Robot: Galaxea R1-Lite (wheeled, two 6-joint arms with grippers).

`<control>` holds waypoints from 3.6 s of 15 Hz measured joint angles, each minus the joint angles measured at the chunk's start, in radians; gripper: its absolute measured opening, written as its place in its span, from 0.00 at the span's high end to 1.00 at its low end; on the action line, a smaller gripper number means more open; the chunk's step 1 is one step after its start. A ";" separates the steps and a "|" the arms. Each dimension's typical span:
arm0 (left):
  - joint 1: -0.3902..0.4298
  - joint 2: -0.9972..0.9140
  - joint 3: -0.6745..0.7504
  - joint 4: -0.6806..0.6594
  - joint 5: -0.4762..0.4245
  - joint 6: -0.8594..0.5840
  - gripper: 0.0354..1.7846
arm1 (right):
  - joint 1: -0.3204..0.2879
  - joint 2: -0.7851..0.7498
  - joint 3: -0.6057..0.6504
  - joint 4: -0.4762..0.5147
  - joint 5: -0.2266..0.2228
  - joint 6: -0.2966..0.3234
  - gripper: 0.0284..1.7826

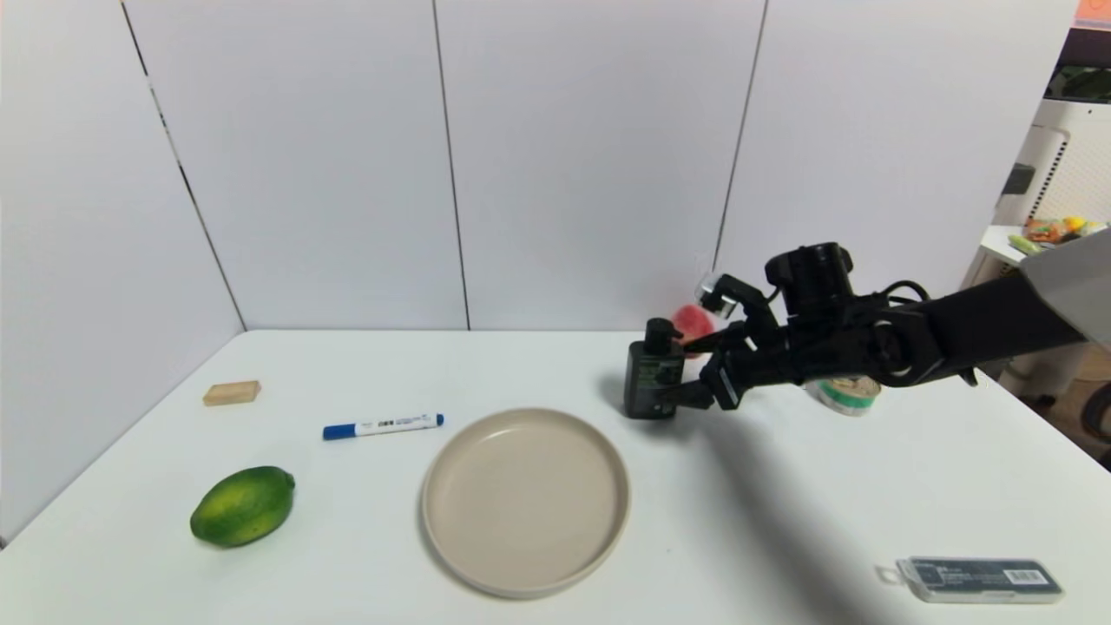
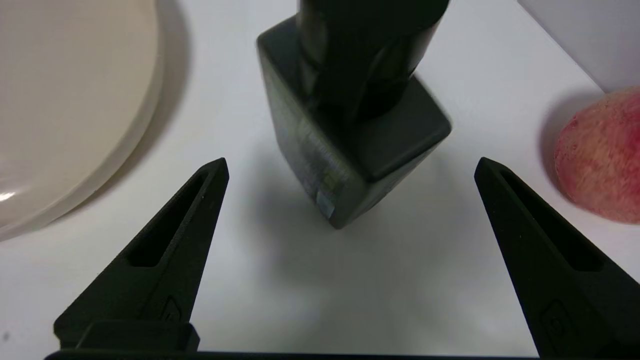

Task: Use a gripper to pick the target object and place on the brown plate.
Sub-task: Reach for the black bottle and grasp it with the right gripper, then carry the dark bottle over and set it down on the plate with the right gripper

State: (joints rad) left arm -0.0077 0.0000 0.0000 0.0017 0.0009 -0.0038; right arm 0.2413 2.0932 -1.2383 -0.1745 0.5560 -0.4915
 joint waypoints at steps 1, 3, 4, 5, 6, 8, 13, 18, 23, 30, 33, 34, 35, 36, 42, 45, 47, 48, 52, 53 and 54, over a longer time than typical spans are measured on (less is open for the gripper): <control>0.000 0.000 0.000 0.000 0.000 0.000 0.06 | 0.002 0.019 -0.022 0.003 0.002 0.001 0.05; 0.000 0.000 0.000 0.000 0.000 0.000 0.06 | 0.009 0.050 -0.058 0.008 0.005 0.003 0.05; 0.000 0.000 0.000 0.000 0.000 0.000 0.06 | 0.015 0.063 -0.074 0.008 0.005 0.004 0.05; 0.000 0.000 0.000 0.000 0.000 0.000 0.06 | 0.021 0.074 -0.086 0.008 0.005 0.005 0.05; 0.000 0.000 0.000 0.000 0.000 0.000 0.06 | 0.026 0.083 -0.097 0.001 0.005 0.005 0.05; 0.000 0.000 0.000 0.000 0.000 0.000 0.06 | 0.033 0.098 -0.119 0.000 0.004 0.008 0.05; 0.000 0.000 0.000 0.000 0.000 0.000 0.06 | 0.040 0.119 -0.141 0.004 0.005 0.009 0.44; 0.000 0.000 0.000 0.000 0.001 0.000 0.06 | 0.041 0.111 -0.122 0.016 0.003 0.009 0.65; 0.000 0.000 0.000 0.000 0.000 0.000 0.06 | 0.056 0.027 -0.110 0.092 0.003 0.029 0.65; 0.000 0.000 0.000 0.000 0.000 0.000 0.06 | 0.311 -0.193 -0.111 0.105 -0.050 0.339 0.65; 0.000 0.000 0.000 0.000 0.000 0.000 0.06 | 0.391 -0.243 -0.011 0.104 -0.064 0.350 0.65; 0.000 0.000 0.000 0.000 0.000 0.000 0.06 | 0.409 -0.249 0.021 0.099 -0.065 0.350 0.65; 0.000 0.000 0.000 0.000 0.000 0.000 0.06 | 0.420 -0.249 0.046 0.087 -0.066 0.346 0.65; 0.000 0.000 0.000 0.000 0.001 0.000 0.06 | 0.428 -0.242 0.063 0.073 -0.068 0.344 0.65; 0.000 0.000 0.000 0.000 0.000 0.000 0.06 | 0.447 -0.146 0.120 -0.129 -0.115 0.341 0.65; 0.000 0.000 0.000 0.000 0.000 0.000 0.06 | 0.447 -0.102 0.148 -0.219 -0.120 0.336 0.65; 0.000 0.000 0.000 0.000 0.000 0.000 0.06 | 0.447 -0.082 0.165 -0.273 -0.121 0.326 0.65; 0.000 0.000 0.000 0.000 0.000 0.000 0.06 | 0.447 -0.074 0.174 -0.295 -0.122 0.319 0.65; 0.000 0.000 0.000 0.000 0.000 -0.001 0.06 | 0.444 -0.057 0.186 -0.311 -0.140 0.314 0.56; 0.000 0.000 0.000 0.000 0.000 0.000 0.06 | 0.444 -0.056 0.186 -0.307 -0.143 0.313 0.49; 0.000 0.000 0.000 0.000 0.000 0.000 0.06 | 0.445 -0.057 0.186 -0.302 -0.143 0.313 0.44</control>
State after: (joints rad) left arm -0.0077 0.0000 0.0000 0.0017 0.0013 -0.0038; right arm 0.6860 2.0364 -1.0521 -0.4762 0.4128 -0.1785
